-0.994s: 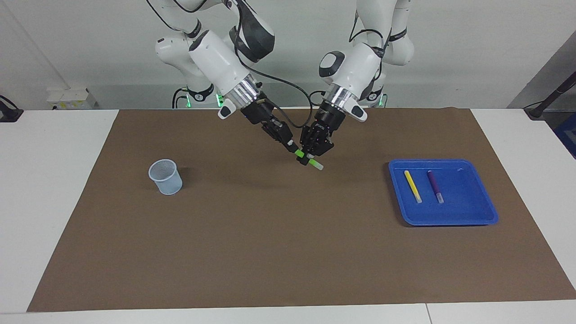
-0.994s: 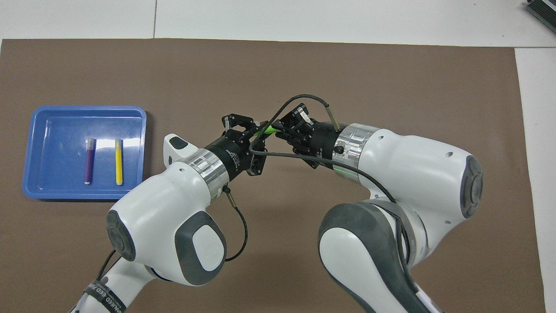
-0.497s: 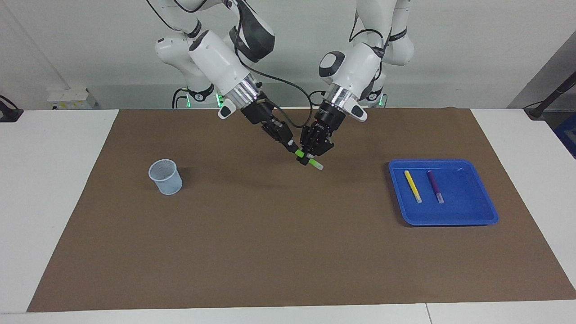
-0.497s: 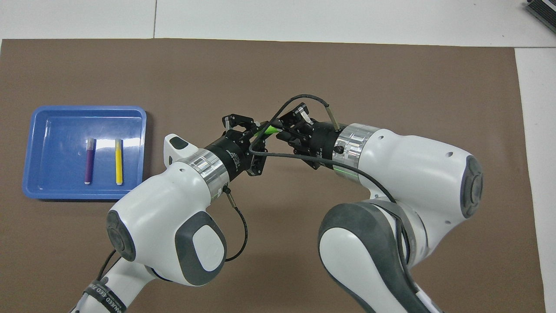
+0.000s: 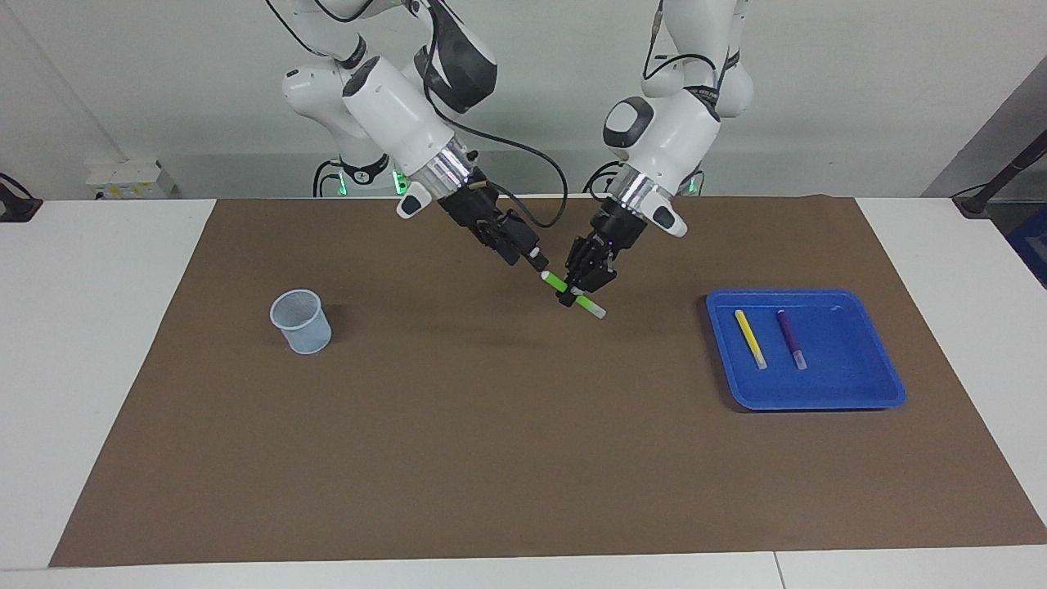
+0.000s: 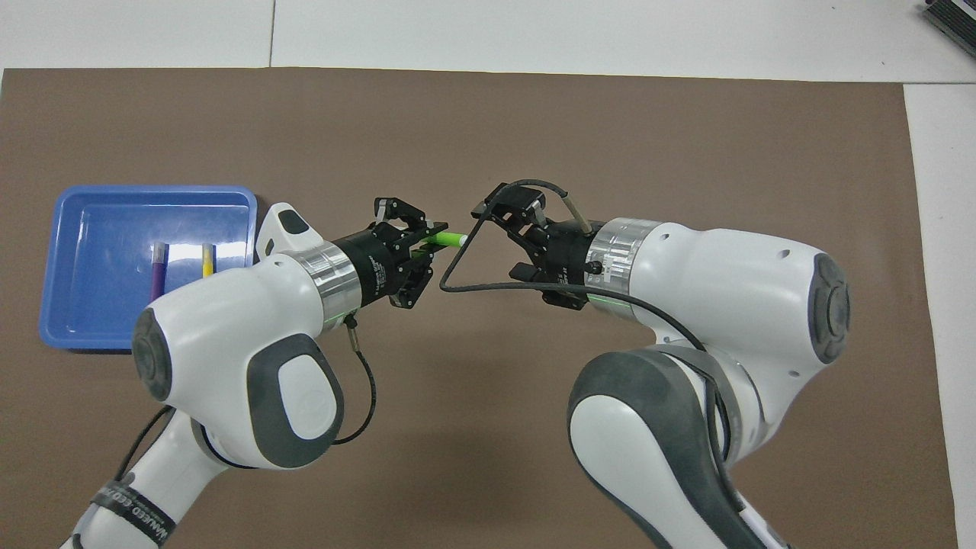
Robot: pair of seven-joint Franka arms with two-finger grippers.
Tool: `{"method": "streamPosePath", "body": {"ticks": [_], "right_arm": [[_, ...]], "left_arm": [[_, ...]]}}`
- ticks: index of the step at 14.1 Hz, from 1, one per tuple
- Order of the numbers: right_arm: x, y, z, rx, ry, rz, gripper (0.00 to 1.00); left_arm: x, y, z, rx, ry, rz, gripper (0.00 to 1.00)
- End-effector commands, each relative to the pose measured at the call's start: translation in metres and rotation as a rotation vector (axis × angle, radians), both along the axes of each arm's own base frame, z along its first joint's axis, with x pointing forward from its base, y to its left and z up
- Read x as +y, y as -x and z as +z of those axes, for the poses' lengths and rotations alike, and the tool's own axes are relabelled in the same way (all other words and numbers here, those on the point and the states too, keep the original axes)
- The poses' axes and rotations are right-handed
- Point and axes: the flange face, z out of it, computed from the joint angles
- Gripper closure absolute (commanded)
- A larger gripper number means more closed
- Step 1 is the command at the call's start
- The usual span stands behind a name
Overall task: Right arm passes pens to left for tray arrangement
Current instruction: 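Carry the green pen to the tray while the right gripper returns to cup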
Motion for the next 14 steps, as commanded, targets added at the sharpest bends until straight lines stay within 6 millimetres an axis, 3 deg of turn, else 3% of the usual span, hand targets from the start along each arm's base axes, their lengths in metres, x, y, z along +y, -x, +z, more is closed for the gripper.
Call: {"method": "streamPosePath", "body": {"ticks": [1,7,11,14], "right_arm": [[-0.024,-0.004,0.003,-0.024,0.144,0.151,0.0],[-0.074,0.005,-0.009,-0.009,0.451,0.518,0.0],[-0.133,0.01,-0.013,0.054,0.659,0.761,0.0],[-0.172,0.005,-0.002,0.062,0.707,0.778,0.0]], "left_arm": [[0.052,-0.006,0.007,-0.022,-0.047,-0.198,1.0],[0.14,-0.007,-0.003,-0.03,-0.375,-0.683,1.0],[0.227,0.0,-0.009,-0.039,-0.506,-1.044,1.0],[0.288,0.001,-0.005,-0.073,-0.591,-1.219,1.0]]}}
